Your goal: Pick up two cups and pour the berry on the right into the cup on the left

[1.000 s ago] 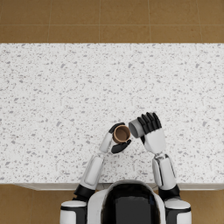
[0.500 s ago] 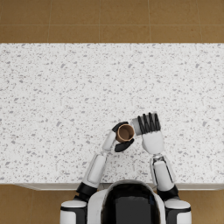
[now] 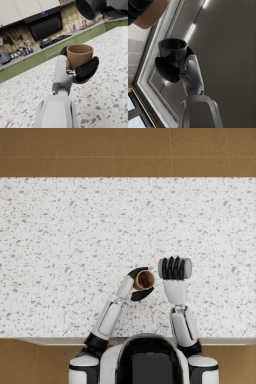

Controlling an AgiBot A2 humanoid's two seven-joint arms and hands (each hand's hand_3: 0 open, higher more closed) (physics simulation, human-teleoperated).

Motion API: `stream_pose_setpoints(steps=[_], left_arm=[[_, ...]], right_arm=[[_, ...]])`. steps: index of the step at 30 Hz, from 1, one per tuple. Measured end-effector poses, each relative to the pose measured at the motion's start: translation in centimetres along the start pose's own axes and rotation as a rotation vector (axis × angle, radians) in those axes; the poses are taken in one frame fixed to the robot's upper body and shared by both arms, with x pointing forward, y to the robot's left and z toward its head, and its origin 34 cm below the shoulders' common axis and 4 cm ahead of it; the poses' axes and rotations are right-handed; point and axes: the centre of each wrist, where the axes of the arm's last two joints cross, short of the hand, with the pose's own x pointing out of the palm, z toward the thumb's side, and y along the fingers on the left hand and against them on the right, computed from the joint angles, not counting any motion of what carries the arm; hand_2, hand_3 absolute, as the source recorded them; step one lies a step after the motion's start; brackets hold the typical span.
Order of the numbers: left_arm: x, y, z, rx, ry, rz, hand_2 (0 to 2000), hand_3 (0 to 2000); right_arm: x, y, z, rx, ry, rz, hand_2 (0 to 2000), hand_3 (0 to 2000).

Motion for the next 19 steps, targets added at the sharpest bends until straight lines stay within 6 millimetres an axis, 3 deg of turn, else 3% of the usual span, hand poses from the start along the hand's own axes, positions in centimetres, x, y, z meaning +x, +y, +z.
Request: stream_pose_setpoints(steps=[19], left_arm=[[-0.13, -0.3, 0.11, 0.004, -0.001, 0.003, 2000, 1280]], right_arm=[[-0.04, 0.02, -0.05, 0.005, 0.055, -0.002, 2000, 1280]])
